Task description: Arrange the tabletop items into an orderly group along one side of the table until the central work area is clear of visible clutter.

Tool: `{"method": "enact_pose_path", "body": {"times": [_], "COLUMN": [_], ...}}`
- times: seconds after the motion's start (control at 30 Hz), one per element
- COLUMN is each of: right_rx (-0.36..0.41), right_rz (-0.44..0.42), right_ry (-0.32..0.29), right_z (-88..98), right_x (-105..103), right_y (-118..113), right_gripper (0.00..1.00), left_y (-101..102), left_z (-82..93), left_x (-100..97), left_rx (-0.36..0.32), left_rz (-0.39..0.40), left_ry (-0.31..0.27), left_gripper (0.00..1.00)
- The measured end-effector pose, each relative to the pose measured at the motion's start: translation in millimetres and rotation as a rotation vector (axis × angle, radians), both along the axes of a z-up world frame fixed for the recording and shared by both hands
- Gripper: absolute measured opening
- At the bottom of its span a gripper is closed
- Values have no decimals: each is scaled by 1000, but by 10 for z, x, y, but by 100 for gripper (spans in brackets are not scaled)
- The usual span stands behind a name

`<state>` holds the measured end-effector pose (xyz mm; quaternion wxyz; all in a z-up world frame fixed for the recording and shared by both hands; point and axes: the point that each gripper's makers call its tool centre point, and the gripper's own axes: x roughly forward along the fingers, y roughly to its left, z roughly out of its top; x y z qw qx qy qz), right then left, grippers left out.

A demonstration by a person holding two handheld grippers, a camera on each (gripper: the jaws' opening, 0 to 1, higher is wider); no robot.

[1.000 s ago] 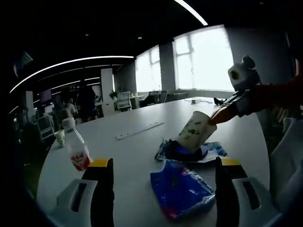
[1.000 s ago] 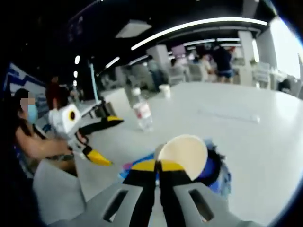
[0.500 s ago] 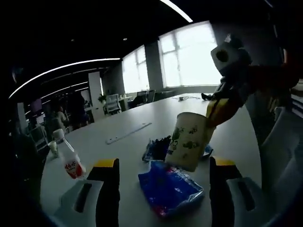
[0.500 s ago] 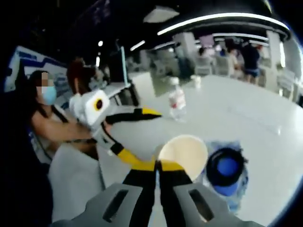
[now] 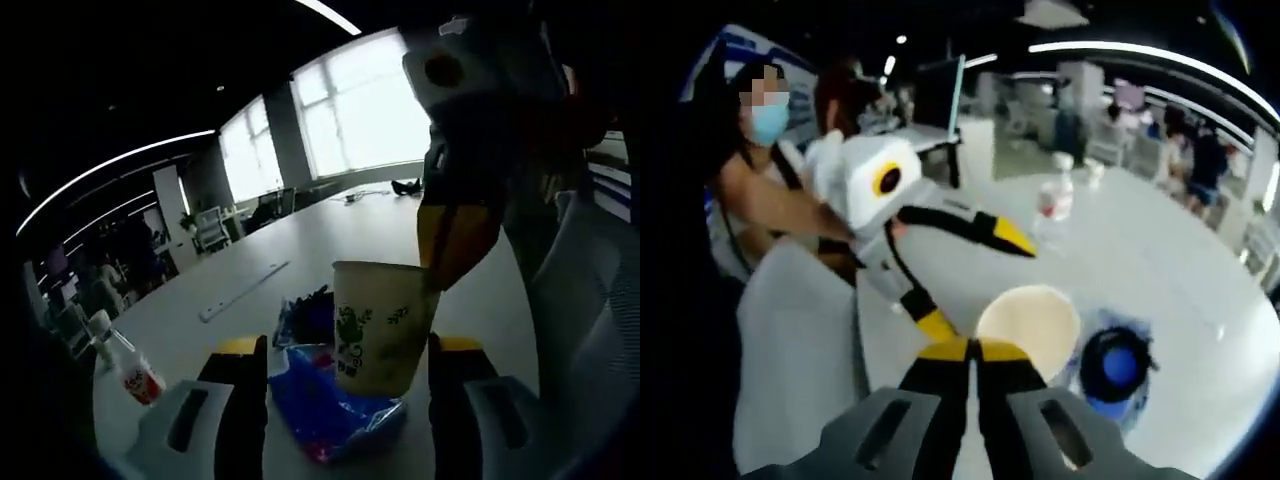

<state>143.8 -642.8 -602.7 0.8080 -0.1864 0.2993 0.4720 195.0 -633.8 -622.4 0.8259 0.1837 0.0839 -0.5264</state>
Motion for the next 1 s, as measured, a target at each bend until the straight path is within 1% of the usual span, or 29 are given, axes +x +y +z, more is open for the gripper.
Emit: {"method": "enact_pose_path", "body": {"times": [0.07, 0.17, 0.23, 0.3, 0.4, 0.43, 0.53, 0.67, 0.83, 1.0], "right_rx": [-29, -67, -93, -107, -147, -148, -145, -153, -159, -158], "right_rz": [27, 64, 93, 109, 156, 159, 168, 188, 189, 185], "right_ry": [-23, -30, -23, -28, -45, -39, -23, -37, -40, -44], "right_z": [-2, -25, -50, -59, -70, -73, -74, -60, -75, -72], "right_x": [-18, -75, -116, -132, -157, -165, -179, -175, -177, -175], "right_y": [5, 17, 14, 15, 8, 9, 5, 10, 13, 13], "right_gripper": [0, 0, 0, 0, 0, 0, 0, 0, 0, 0], "left_y": [-22, -57, -81, -98, -127, -137, -146, -156, -152, -148], "left_z": [-5, -28, -54, -66, -79, -85, -95, -100, -117, -127], "left_x": [-38, -106, -144, -159, -197, -219, -250, -290, -288, -296], "left_rx": [7, 23, 35, 41, 49, 53, 56, 53, 61, 46], "left_rz": [-12, -44, -66, -68, -88, -103, -117, -130, -116, -103], "left_ry": [-1, -2, 7, 14, 14, 13, 19, 30, 31, 41], "left_gripper": [59, 55, 52, 48, 46, 45, 44, 40, 39, 39]}}
